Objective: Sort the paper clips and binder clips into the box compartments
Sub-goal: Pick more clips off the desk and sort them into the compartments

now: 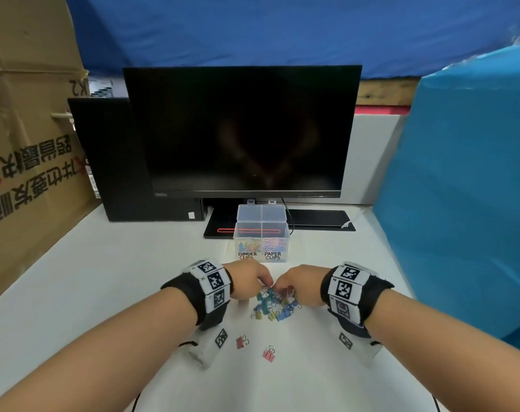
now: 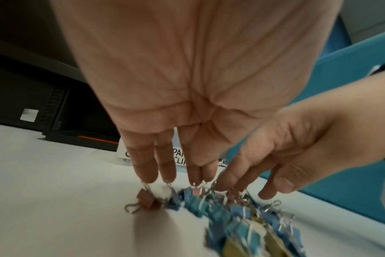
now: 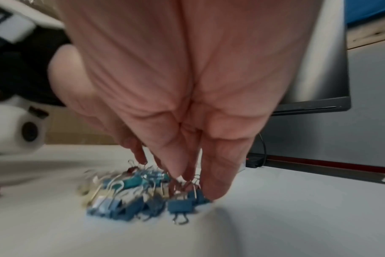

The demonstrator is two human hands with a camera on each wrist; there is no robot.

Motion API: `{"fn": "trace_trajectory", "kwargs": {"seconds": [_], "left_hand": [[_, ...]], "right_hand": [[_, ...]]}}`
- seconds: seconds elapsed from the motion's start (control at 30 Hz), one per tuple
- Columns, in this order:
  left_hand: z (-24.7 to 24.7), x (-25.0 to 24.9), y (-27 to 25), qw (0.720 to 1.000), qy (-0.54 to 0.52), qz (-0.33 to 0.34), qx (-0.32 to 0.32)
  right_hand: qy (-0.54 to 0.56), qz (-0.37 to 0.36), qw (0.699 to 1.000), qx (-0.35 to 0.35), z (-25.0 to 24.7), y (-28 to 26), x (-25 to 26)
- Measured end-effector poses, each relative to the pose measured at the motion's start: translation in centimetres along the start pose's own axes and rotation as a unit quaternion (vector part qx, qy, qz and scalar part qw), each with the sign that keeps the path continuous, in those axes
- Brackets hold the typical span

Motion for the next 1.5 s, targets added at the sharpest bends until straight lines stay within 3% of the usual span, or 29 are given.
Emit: {"fn": "trace_trajectory", "kwargs": {"seconds": [0.13, 0.27, 0.37, 0.43, 0.57, 0.7, 0.87, 1.1, 1.43, 1.5], "left_hand": [[-0.8, 1.2, -2.0, 0.998, -0.019, -0.041, -0.047], [1.8, 0.8, -4.2, 0.992, 0.009, -0.109, 0.069], [3.5, 0.1, -4.2, 0.989, 0.029, -0.122, 0.079], [3.9, -0.1, -3.3, 0.988, -0.014, -0.137, 0.062], [3.4, -1.1, -2.5, 0.991, -0.036, -0.126, 0.035], [2.9, -1.5, -1.4, 0.991, -0.069, -0.118, -0.011], [2.0, -1.9, -0.5, 0.992, -0.019, -0.108, -0.06], [1.9, -1.6, -0.3, 0.987, -0.089, -0.11, -0.074], [1.5, -0.1, 0.0, 0.977, -0.172, -0.107, -0.066], [1.3, 0.5, 0.0, 0.974, -0.196, -0.104, -0.05]], "right_hand": [[0.053, 0.043, 0.996, -0.054, -0.5, -1.3, -1.6], [0.091, 0.066, 0.993, 0.018, 0.5, -2.2, -1.2], [0.116, 0.058, 0.991, 0.019, 1.2, -1.4, -0.1], [0.106, 0.051, 0.993, 0.005, 1.4, -0.5, 0.6], [0.06, 0.045, 0.996, -0.042, 1.3, 0.9, 1.8], [0.031, 0.087, 0.994, -0.064, 1.3, 2.0, 1.9], [0.062, 0.122, 0.988, -0.072, 1.2, 2.5, 1.3], [0.164, 0.14, 0.972, -0.097, 1.5, 2.9, 0.8], [0.131, 0.137, 0.978, -0.088, 0.7, 2.8, -0.1], [0.165, 0.136, 0.973, -0.09, 0.5, 2.6, -0.5]]}}
Point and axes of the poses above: each hand's wrist, its own y-axis towards the middle knuckle, its own z-axis out of the palm, x = y × z, the point moved 5 cm from there along y, towards the middle knuckle, and after that the axes turned 10 degrees about -z, right-handed, at the moved point
